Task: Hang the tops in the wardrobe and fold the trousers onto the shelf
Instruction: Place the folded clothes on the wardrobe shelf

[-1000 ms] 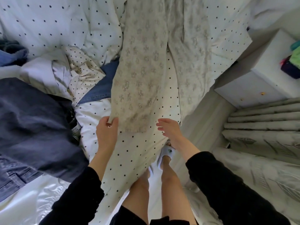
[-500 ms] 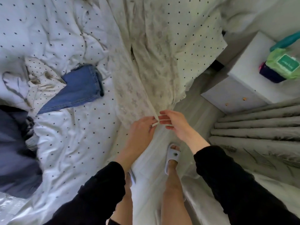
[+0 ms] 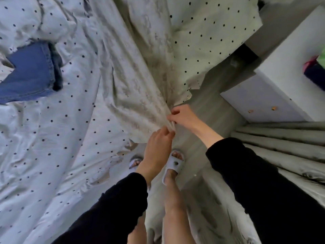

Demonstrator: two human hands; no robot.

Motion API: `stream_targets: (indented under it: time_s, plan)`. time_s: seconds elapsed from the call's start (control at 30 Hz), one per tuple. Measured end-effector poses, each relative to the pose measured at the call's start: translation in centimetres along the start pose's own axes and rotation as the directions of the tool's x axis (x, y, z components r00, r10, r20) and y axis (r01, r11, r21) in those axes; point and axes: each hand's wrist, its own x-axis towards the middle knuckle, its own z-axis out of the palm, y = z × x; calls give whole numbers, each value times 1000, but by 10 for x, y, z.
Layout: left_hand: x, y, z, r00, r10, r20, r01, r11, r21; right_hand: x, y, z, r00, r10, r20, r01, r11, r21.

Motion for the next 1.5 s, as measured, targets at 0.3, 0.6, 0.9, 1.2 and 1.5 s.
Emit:
stream_targets:
  time_s: [0.3,0.6,0.9,1.2,1.5]
  plan:
    - [15,-15,47,990,67,126,-86,985,148,34,55,9,987,148,-61,-138,981,137]
    - [19,-48,60,953,78,294,-158,952,260,48,78,21,960,251,-123,-229,959,167]
    - [42,-81,-38,982,-132,133,151,977,-149,35,-14,-11,997,72,-22,-73,996,-49]
    - [139,-144,-170,900,-425,-100,340,826,-449,58,-198,-75,984,-156,-90,133,966,-222]
    - [230,-196,-235,793,-595,-128,386,654,-651,147,-325,-117,913,-324,-246,174,857,-485]
